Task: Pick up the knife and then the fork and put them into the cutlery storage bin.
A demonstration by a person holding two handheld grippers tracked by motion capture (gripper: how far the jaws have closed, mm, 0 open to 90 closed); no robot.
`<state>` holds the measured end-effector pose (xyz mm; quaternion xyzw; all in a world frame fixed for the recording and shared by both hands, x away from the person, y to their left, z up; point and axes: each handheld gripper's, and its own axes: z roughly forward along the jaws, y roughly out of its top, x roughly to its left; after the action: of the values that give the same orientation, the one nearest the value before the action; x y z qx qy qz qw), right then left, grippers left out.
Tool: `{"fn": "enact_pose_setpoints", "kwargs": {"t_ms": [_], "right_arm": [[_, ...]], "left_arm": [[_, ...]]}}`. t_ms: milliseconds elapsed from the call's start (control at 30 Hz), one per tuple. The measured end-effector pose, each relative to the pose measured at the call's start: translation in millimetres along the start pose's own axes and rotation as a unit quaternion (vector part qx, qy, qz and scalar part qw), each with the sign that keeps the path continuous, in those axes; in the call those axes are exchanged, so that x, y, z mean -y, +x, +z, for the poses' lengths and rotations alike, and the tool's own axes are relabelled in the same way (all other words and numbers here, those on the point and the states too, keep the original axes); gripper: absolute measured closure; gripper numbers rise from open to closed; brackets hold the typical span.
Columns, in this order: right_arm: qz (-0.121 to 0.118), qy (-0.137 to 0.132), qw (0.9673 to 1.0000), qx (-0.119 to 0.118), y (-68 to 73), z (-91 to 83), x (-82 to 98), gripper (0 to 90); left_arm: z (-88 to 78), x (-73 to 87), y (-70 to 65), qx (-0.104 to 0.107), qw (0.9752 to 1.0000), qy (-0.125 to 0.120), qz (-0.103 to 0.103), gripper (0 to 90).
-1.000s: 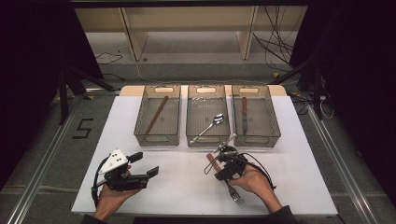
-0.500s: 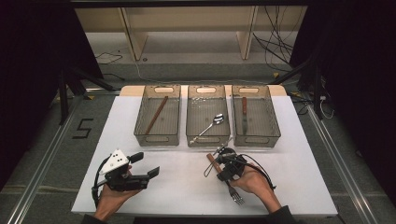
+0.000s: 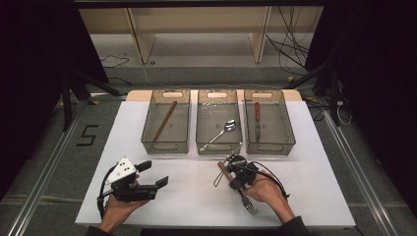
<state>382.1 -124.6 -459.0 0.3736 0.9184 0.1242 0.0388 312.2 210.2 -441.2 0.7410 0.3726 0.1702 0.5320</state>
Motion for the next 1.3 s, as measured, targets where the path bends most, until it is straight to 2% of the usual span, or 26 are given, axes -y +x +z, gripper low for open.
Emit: {"fn": "enact_pose_setpoints", "kwargs": {"t_ms": [167,333,500,700,1033,1300], "right_arm": [[0.002,0.003,1.0,0.001,0.4,0.1,-1.6,77.4],[-0.009,0.0,1.0,0.003,-0.1,0.3,-1.1,77.7],[-0.006,-0.001,1.0,-0.006,-1.5,-1.0,-0.1,78.0],[-0.014,-0.009,0.9998,-0.011,-3.2,-3.4,1.3,78.2],[-0.008,-0.041,0.9991,-0.011,-7.0,-11.5,3.7,78.4],[-0.001,-0.068,0.9974,-0.021,-13.3,-23.0,5.2,78.4]], "left_arm": [[-0.1,0.0,-0.3,0.0,1.0,-0.001,-0.001,15.1],[-0.1,-0.1,-0.3,0.0,1.0,-0.001,0.0,15.1],[-0.6,-0.2,0.2,-0.001,1.0,-0.002,-0.001,15.1],[-0.9,-0.1,0.6,-0.001,1.0,-0.003,-0.001,15.1],[-0.8,-0.2,0.7,-0.002,1.0,-0.003,-0.001,15.1],[-0.8,-0.2,1.1,-0.003,1.0,-0.003,-0.001,15.1]]}}
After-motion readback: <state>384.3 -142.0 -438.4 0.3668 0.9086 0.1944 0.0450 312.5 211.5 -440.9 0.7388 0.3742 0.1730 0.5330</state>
